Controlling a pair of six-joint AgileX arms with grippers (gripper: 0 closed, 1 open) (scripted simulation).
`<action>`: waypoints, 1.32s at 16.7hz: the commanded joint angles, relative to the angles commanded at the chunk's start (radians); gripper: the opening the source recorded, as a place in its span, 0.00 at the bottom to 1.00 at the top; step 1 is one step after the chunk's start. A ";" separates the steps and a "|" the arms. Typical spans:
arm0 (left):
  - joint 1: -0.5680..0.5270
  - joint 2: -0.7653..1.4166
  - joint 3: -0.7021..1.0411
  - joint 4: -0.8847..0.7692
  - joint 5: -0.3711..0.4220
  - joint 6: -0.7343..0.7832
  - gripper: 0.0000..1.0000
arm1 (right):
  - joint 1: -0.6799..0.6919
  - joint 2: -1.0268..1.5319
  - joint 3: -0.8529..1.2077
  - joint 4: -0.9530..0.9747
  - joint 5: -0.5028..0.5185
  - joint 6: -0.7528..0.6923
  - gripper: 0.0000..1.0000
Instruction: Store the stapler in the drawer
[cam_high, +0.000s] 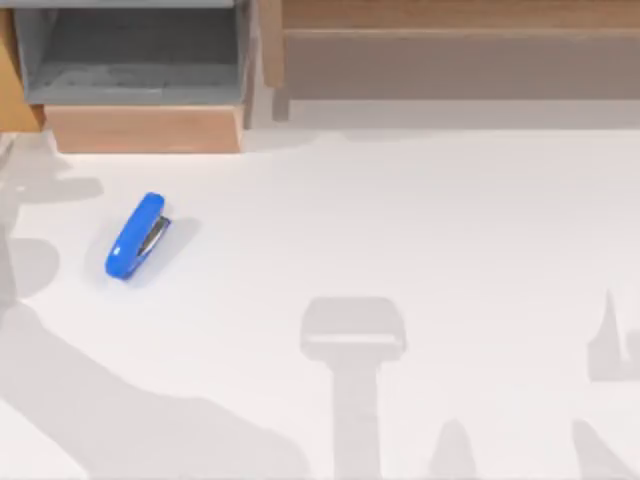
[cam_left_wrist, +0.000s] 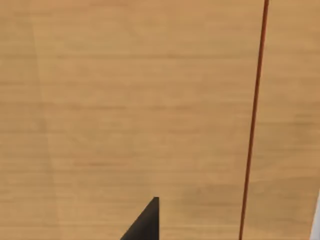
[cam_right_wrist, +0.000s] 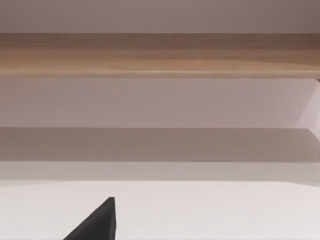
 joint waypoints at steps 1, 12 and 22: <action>0.000 0.000 0.000 0.000 0.000 0.000 0.47 | 0.000 0.000 0.000 0.000 0.000 0.000 1.00; 0.000 0.000 0.000 0.000 0.000 0.000 0.00 | 0.000 0.000 0.000 0.000 0.000 0.000 1.00; 0.038 -0.064 -0.155 0.071 0.041 -0.006 0.00 | 0.000 0.000 0.000 0.000 0.000 0.000 1.00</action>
